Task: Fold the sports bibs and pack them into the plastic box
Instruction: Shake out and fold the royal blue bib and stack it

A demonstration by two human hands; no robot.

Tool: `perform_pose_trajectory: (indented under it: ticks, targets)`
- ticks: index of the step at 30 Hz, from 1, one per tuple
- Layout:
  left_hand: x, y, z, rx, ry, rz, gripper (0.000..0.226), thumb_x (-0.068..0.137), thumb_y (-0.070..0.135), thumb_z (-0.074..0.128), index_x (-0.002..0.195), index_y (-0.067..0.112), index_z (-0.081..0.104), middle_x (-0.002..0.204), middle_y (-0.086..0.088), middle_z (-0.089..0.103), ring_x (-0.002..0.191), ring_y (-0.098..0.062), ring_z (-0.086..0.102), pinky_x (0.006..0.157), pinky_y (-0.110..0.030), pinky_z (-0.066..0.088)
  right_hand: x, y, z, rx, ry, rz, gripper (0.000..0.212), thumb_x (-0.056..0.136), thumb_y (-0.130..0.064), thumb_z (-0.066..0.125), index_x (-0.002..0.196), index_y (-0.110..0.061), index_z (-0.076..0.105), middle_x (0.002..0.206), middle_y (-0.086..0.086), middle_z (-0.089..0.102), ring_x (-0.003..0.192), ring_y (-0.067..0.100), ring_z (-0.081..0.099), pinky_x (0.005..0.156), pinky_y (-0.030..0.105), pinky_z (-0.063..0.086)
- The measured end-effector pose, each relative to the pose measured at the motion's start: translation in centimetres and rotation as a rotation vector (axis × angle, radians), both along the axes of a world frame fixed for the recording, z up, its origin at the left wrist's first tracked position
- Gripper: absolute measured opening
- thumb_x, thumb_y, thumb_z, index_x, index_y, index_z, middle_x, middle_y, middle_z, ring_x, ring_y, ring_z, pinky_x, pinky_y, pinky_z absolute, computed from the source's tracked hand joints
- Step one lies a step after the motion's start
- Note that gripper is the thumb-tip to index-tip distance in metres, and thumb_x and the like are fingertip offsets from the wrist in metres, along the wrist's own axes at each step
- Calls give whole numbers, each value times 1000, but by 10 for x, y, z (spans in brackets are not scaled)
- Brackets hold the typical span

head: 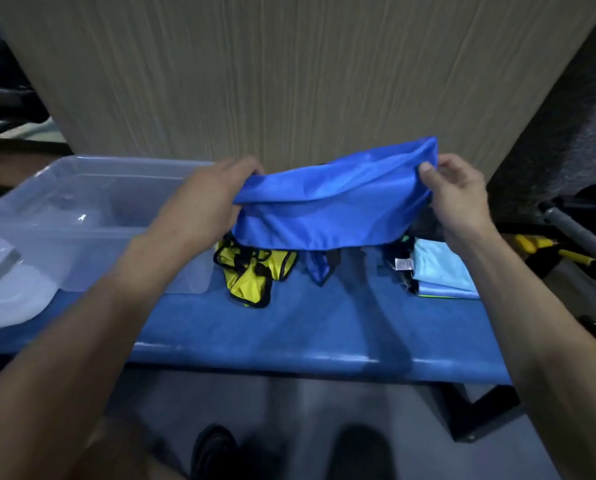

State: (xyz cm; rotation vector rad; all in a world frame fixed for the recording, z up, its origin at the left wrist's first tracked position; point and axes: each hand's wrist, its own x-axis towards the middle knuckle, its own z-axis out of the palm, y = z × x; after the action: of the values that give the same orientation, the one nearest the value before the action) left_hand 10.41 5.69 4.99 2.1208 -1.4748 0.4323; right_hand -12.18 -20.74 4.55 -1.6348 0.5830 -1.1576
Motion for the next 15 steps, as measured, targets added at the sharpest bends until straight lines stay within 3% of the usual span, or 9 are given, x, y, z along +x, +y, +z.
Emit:
perform_pose_trajectory:
  ticks: [2,5,7,10,11,13,15]
  targets:
    - [-9,11,-5,-16,-169,-38,61,65,-17,63,115,18,56,106,-11,62,91,-37,60,69,-41,46,-20,6,-10,-38,-3,63,16,101,-6,59,96,-20,66,84,-14,74,83,3,65,79,26,52]
    - [-12,28,-61,168,-306,-124,69,58,-17,68,115,18,56,100,-11,63,83,-38,63,64,-46,52,-52,16,-56,-154,168,166,30,98,2,59,105,-25,69,95,-16,75,91,2,64,84,24,53]
    - [-23,38,-100,406,-204,-129,64,64,-14,62,118,20,58,104,-6,61,89,-36,63,68,-45,51,-68,24,-94,-241,340,182,38,94,-3,62,96,-40,71,92,-19,73,85,0,63,77,24,52]
    - [-33,49,-133,725,3,-109,58,82,-6,51,129,28,54,123,5,54,117,-22,54,80,-35,43,-82,36,-129,-271,472,189,20,90,-25,58,94,-40,70,90,-10,74,82,14,68,75,38,53]
    - [-31,52,-134,732,36,-148,53,84,2,54,129,31,54,125,9,53,120,-18,51,81,-31,41,-83,41,-134,-251,471,199,17,91,-26,57,94,-36,70,90,-7,74,79,15,68,73,38,54]
    - [-25,54,-128,702,48,-228,39,83,36,62,122,39,56,119,16,53,115,-12,52,85,-30,45,-85,47,-139,-178,461,217,25,95,-9,57,92,-30,71,86,-3,73,66,13,66,63,31,55]
    - [-23,53,-118,718,82,-251,52,75,72,54,117,41,58,114,18,52,108,-5,51,88,-29,47,-89,52,-139,-122,475,224,35,93,9,54,89,-21,71,80,1,71,59,10,64,57,21,51]
